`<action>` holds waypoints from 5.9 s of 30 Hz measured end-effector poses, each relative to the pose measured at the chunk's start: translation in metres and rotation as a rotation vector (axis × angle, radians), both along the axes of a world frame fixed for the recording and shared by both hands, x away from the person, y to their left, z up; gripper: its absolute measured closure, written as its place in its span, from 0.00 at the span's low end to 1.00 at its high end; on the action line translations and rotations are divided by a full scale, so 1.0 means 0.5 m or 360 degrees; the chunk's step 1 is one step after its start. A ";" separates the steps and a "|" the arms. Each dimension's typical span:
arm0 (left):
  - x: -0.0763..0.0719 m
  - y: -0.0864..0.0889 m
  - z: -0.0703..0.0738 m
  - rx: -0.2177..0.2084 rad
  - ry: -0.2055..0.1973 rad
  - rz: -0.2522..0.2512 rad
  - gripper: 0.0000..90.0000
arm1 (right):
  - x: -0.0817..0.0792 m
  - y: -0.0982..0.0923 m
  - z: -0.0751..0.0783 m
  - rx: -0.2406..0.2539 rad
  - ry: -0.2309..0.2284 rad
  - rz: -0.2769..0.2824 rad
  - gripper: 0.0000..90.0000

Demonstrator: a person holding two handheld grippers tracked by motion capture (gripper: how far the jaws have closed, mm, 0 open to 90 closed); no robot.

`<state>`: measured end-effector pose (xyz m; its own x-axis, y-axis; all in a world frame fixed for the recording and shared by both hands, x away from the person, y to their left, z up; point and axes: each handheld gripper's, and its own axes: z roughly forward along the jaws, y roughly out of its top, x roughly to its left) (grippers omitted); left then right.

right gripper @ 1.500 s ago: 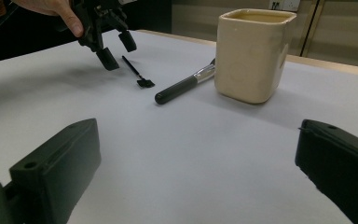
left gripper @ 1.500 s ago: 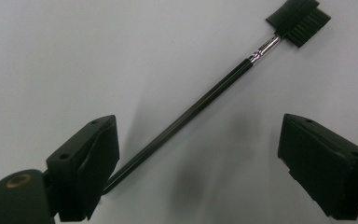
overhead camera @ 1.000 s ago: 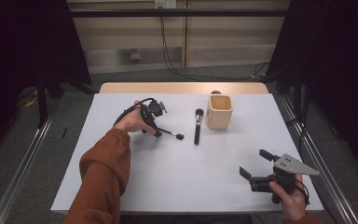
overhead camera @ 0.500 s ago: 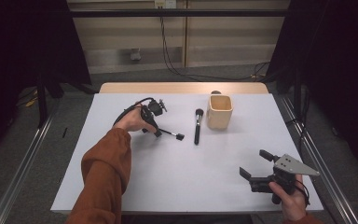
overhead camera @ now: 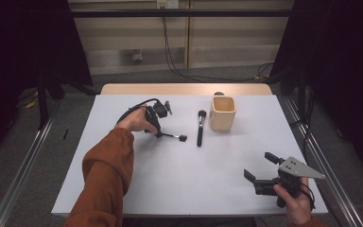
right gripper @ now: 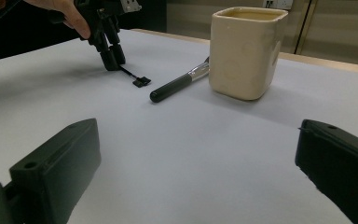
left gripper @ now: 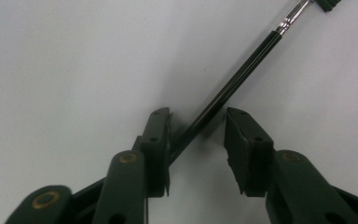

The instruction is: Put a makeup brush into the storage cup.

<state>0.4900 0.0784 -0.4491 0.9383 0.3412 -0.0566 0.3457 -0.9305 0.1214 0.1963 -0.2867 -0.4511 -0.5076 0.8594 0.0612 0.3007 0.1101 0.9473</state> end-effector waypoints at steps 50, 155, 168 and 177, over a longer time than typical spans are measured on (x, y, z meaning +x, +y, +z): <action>-0.054 0.099 0.046 -0.0717 -0.0170 0.0421 0.95 | 0.007 0.005 -0.002 -0.0003 0.0020 0.0014 0.00; -0.366 0.113 0.028 -0.1630 -0.0406 0.0309 0.95 | 0.134 0.202 0.073 0.0144 -0.0107 0.0635 0.00; -0.381 0.088 0.033 -0.1647 -0.0403 0.0262 0.95 | 0.162 0.246 0.081 0.0173 -0.0052 0.0664 0.03; -0.382 0.077 0.028 -0.1644 -0.0385 0.0240 0.95 | 0.178 0.268 0.072 0.0187 -0.0014 0.0689 0.22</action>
